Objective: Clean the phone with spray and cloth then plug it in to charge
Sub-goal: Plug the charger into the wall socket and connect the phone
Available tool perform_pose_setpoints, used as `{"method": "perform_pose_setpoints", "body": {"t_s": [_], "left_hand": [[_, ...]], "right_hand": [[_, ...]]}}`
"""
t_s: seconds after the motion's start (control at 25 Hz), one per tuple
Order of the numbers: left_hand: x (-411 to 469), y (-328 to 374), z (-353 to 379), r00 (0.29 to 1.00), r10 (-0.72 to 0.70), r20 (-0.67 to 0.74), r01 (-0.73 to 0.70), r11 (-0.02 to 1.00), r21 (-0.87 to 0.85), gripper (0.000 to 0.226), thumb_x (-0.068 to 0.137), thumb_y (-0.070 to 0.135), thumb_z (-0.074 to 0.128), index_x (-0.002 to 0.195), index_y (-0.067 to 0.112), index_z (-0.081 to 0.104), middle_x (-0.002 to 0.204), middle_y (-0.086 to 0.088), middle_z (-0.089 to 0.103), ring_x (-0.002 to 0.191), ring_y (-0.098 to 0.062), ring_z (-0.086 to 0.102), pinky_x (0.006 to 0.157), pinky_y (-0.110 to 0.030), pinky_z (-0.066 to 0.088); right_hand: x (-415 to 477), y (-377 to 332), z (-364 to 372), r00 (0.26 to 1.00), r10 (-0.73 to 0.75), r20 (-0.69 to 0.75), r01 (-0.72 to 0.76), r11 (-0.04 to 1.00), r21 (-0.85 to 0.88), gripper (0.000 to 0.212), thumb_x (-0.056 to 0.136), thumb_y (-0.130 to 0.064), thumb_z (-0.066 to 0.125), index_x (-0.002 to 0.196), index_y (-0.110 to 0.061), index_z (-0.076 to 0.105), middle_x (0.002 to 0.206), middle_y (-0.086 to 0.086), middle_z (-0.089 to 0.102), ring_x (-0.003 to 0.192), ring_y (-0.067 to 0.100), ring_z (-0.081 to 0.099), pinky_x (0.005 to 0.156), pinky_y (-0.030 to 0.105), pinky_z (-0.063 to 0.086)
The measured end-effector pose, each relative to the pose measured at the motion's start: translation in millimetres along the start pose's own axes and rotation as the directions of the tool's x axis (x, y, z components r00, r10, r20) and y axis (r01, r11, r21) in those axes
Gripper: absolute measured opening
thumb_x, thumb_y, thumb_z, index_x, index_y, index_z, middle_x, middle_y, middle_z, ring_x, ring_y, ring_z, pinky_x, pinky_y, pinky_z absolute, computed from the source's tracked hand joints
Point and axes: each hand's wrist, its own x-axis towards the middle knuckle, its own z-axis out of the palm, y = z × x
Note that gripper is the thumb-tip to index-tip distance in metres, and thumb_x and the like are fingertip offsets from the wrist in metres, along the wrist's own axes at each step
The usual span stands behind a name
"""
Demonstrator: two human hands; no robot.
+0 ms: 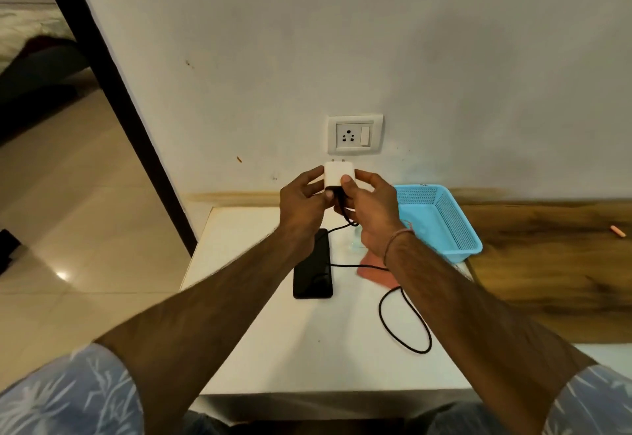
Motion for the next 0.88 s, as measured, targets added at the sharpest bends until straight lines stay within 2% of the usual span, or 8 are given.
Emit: {"method": "perform_pose_setpoints", "body": {"t_s": [0.08,0.16,0.24,0.48,0.64,0.88], "left_hand": [[25.3,0.4,12.5,1.000,-0.006,-0.026,0.007,0.999,0.048,0.053,0.088,-0.016,0.062,0.135,0.009,0.061,0.119,-0.017,0.072,0.106,-0.030,0.070,0.081,-0.029,0.059],[49.4,-2.8,24.1,0.998,-0.014,-0.056,0.021,0.992,0.125,0.054,0.089,-0.014,0.063,0.135,0.012,0.062,0.124,-0.016,0.070,0.113,-0.032,0.068,0.096,-0.039,0.056],[68.5,-6.8,31.2,0.997,-0.026,-0.075,0.040,0.981,0.189,0.054,0.089,-0.012,0.064,0.136,0.013,0.062,0.127,-0.015,0.069,0.116,-0.032,0.066,0.102,-0.041,0.052],[108.6,-18.9,44.9,0.996,-0.021,-0.084,0.040,0.971,0.234,0.056,0.089,-0.011,0.064,0.140,0.010,0.057,0.132,-0.015,0.066,0.120,-0.032,0.063,0.106,-0.043,0.050],[123.1,-25.9,48.3,0.997,-0.009,-0.080,0.027,0.975,0.219,0.056,0.088,-0.012,0.065,0.139,0.009,0.058,0.132,-0.017,0.066,0.121,-0.032,0.063,0.107,-0.046,0.049],[130.0,-29.0,49.8,0.994,0.002,-0.108,0.020,0.981,0.194,0.051,0.089,-0.008,0.066,0.137,0.008,0.060,0.128,-0.016,0.068,0.117,-0.030,0.065,0.105,-0.040,0.051]], "right_hand": [[21.1,-6.6,4.5,0.998,-0.010,-0.057,0.008,0.999,-0.040,0.035,0.088,-0.019,0.068,0.122,-0.016,0.060,0.114,0.016,0.066,0.094,0.031,0.068,0.078,0.044,0.059],[42.5,-8.8,7.7,0.997,-0.013,-0.074,0.008,0.998,-0.063,0.036,0.088,-0.020,0.067,0.124,-0.016,0.060,0.115,0.013,0.065,0.093,0.029,0.068,0.076,0.040,0.060],[61.2,-8.2,10.0,0.997,-0.012,-0.079,0.006,0.996,-0.086,0.037,0.089,-0.020,0.066,0.124,-0.015,0.060,0.117,0.011,0.065,0.092,0.028,0.068,0.073,0.035,0.060],[112.9,-5.6,15.9,0.995,-0.021,-0.101,0.008,0.991,-0.134,0.034,0.088,-0.016,0.067,0.121,-0.008,0.063,0.116,0.013,0.067,0.097,0.031,0.067,0.083,0.045,0.058],[131.0,-3.7,13.6,0.995,-0.021,-0.094,0.008,0.990,-0.141,0.033,0.088,-0.015,0.067,0.120,-0.007,0.063,0.113,0.014,0.068,0.095,0.033,0.067,0.081,0.045,0.058],[141.2,-6.0,16.3,0.996,-0.008,-0.088,-0.002,0.994,-0.114,0.035,0.086,-0.012,0.069,0.118,-0.002,0.063,0.108,0.018,0.069,0.088,0.035,0.069,0.076,0.045,0.059]]}}
